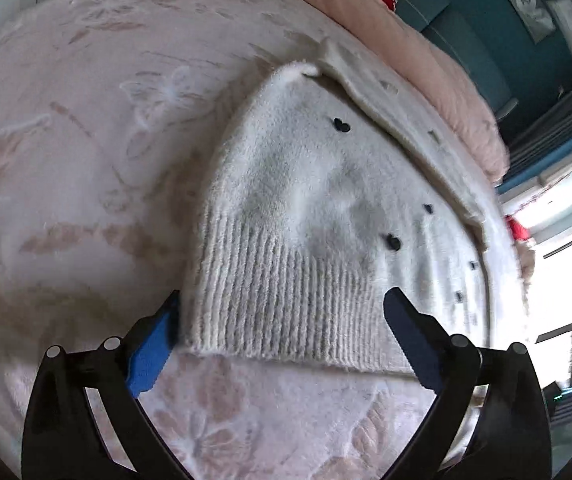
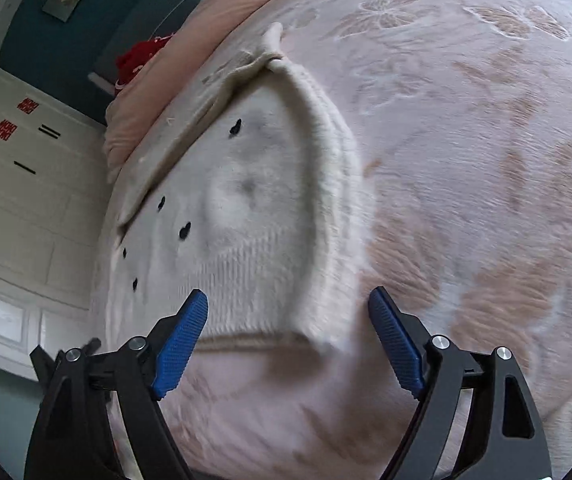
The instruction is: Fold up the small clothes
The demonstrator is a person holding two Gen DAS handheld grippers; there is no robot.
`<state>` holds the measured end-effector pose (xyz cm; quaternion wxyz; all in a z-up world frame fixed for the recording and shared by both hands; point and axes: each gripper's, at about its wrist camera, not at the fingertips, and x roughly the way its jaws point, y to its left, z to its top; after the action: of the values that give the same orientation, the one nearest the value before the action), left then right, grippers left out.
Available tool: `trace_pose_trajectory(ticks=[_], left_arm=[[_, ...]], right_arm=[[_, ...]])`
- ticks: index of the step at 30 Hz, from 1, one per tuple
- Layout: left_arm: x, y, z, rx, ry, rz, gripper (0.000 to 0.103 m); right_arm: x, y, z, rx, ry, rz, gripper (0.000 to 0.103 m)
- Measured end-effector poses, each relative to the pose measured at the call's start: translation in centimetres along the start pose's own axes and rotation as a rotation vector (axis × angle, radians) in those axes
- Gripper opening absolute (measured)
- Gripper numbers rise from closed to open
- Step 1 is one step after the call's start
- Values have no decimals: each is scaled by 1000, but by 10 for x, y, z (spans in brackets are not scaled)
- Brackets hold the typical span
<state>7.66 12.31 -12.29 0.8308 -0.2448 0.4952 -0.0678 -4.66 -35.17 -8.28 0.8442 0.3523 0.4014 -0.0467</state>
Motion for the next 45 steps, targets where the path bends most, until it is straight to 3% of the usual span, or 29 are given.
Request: trace_pose_trajectory(ticks=[1,2,4,5,6,10,16,25,28,36,41,45], left_arm=[[2,-3,0,4,-3,22,93],[3,-7,1,6,-4,41,88],[5,-13,3,32,21,58,45],[5,-15,2,37,35,74,35],[3,-12,1,34,47,79,23],[-16,-20,4,46,30,95,7],[-61,-42,2,119,-7,97,7],[-105,-53,-26,184,19,72,6],[-119,-45,-42,189,47,68,6],[-152,1,-100,217,183,96,6],[-170,15,-149,262,264,110,6],[-182,12,-162,296,291,94,6]], right_arm=[[1,3,-1,-8,-5,-11,78],[4,8,1,-18,-11,-29,66],[10,11,3,-18,1,-48,27],[12,8,2,6,20,-37,11],[12,6,3,28,18,-27,10],[-6,10,2,50,-24,13,9],[-48,28,3,-9,-62,66,6],[-96,19,-14,-45,-53,77,5],[-110,11,-30,-76,2,67,5],[-133,-13,-94,-278,277,-62,5],[-144,-24,-131,-308,398,-75,5],[-158,-21,-140,-289,429,-45,5]])
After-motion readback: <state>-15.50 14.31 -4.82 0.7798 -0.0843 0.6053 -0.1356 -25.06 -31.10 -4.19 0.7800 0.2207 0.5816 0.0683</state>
